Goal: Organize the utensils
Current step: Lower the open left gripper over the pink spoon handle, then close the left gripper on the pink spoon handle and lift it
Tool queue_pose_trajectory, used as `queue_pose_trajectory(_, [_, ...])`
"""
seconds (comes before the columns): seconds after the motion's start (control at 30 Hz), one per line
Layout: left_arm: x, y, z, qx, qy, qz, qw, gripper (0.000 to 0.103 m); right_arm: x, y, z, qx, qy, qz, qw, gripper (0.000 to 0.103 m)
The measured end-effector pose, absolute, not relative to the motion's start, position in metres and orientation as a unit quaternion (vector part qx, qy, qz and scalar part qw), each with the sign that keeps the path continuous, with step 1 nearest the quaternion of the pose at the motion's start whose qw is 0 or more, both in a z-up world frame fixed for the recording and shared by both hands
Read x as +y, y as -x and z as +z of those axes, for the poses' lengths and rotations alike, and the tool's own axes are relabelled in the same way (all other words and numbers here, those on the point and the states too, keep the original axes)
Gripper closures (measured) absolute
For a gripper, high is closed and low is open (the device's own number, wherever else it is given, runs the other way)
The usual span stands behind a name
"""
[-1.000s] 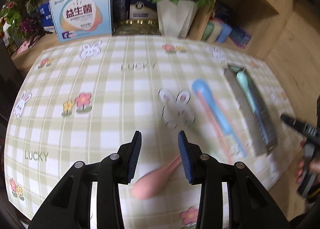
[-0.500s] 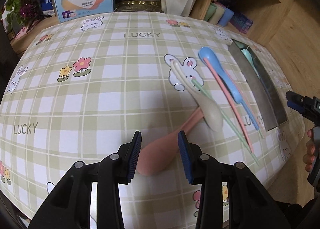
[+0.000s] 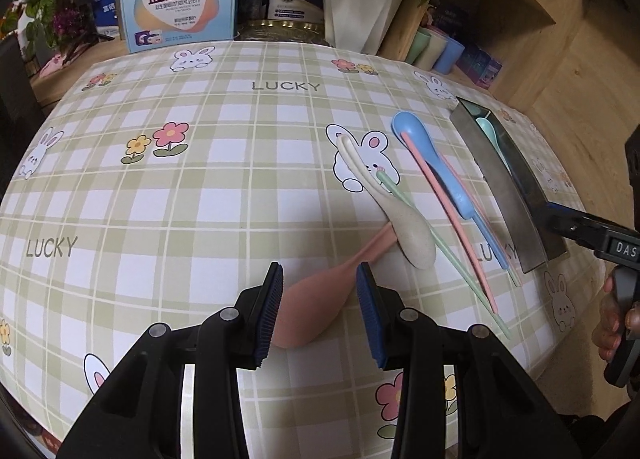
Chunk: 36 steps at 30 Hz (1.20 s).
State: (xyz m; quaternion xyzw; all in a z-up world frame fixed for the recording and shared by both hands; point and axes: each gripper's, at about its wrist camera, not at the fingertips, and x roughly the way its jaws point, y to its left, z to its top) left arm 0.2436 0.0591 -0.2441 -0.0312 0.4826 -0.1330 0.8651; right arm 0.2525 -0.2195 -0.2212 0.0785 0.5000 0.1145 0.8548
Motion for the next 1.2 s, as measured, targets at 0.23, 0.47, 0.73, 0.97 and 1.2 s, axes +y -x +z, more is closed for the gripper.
queue_pose_trajectory(0.23, [0.051, -0.246, -0.254, 0.492, -0.068, -0.187, 0.847, 0.066, -0.211, -0.252, -0.22, 0.502, -0.076, 0.114, 0.854, 0.031])
queue_pose_trajectory(0.47, [0.053, -0.25, -0.261, 0.501, -0.09, -0.204, 0.836, 0.066, -0.223, -0.248, -0.222, 0.505, -0.094, 0.099, 0.852, 0.031])
queue_pose_trajectory(0.73, [0.04, -0.255, -0.273, 0.513, -0.11, -0.211, 0.825, 0.066, -0.223, -0.247, -0.223, 0.506, -0.096, 0.104, 0.851, 0.031])
queue_pose_trajectory(0.97, [0.031, -0.258, -0.275, 0.515, -0.133, -0.208, 0.821, 0.066, -0.226, -0.247, -0.226, 0.507, -0.106, 0.104, 0.849, 0.031])
queue_pose_trajectory(1.2, [0.012, -0.267, -0.272, 0.514, -0.144, -0.222, 0.816, 0.066, -0.228, -0.247, -0.229, 0.507, -0.112, 0.105, 0.848, 0.031])
